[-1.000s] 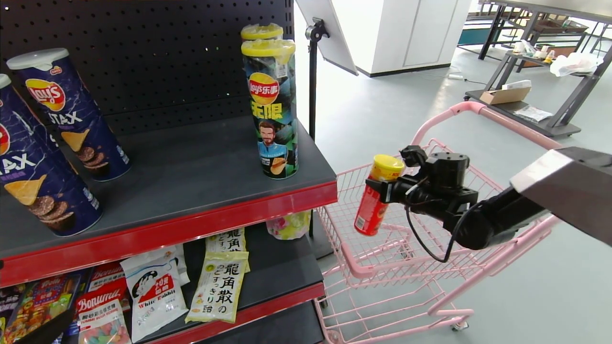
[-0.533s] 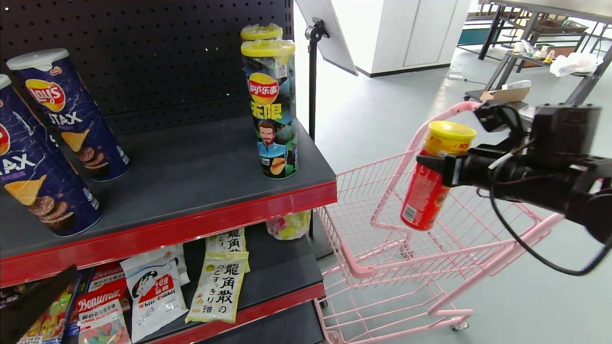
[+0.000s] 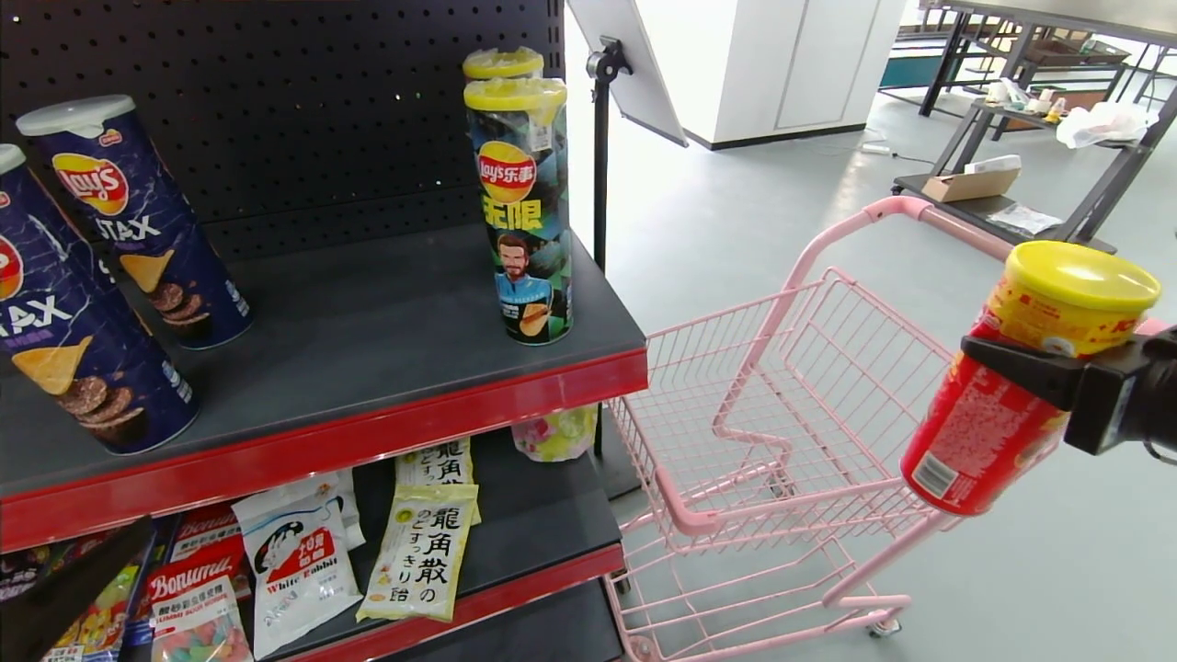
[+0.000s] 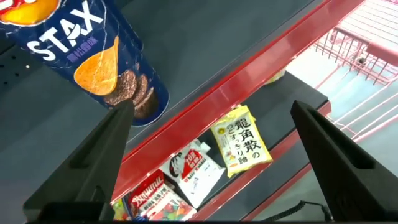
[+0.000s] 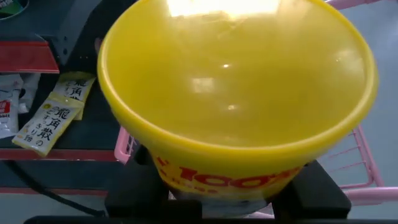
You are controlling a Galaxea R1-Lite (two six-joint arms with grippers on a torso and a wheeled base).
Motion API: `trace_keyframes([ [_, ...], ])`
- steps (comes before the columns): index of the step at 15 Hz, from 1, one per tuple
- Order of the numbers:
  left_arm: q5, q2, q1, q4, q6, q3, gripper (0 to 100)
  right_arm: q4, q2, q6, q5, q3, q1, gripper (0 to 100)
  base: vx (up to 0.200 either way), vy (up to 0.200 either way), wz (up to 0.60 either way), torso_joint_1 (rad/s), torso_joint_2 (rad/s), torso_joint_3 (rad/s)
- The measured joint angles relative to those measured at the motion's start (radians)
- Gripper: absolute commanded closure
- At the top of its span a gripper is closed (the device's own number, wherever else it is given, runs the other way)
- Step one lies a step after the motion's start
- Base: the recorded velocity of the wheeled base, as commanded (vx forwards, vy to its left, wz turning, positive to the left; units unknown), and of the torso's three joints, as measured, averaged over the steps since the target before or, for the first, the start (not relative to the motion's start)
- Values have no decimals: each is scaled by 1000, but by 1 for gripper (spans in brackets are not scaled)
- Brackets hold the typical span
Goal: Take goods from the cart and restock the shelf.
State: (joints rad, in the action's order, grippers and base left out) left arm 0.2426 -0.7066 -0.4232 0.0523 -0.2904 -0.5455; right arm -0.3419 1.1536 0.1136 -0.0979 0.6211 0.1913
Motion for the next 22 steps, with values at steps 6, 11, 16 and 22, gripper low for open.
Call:
trace_keyframes([
  [6, 0, 11, -1, 0, -13, 1, 0, 11, -52, 2, 28, -3, -4, 100, 0, 0, 0, 163, -417, -248],
  [11, 0, 14, 0, 0, -12, 4, 0, 11, -45, 12, -8, 12, 9, 100, 0, 0, 0, 186, -451, -266],
  [16, 0, 14, 0, 0, -13, 3, 0, 25, -34, 17, -120, 34, 22, 100, -40, 0, 0, 66, -145, -82],
  [22, 12, 12, 0, 2, -24, 6, 0, 27, -35, 24, -118, 14, 21, 100, -167, 0, 0, 8, -2, -4],
])
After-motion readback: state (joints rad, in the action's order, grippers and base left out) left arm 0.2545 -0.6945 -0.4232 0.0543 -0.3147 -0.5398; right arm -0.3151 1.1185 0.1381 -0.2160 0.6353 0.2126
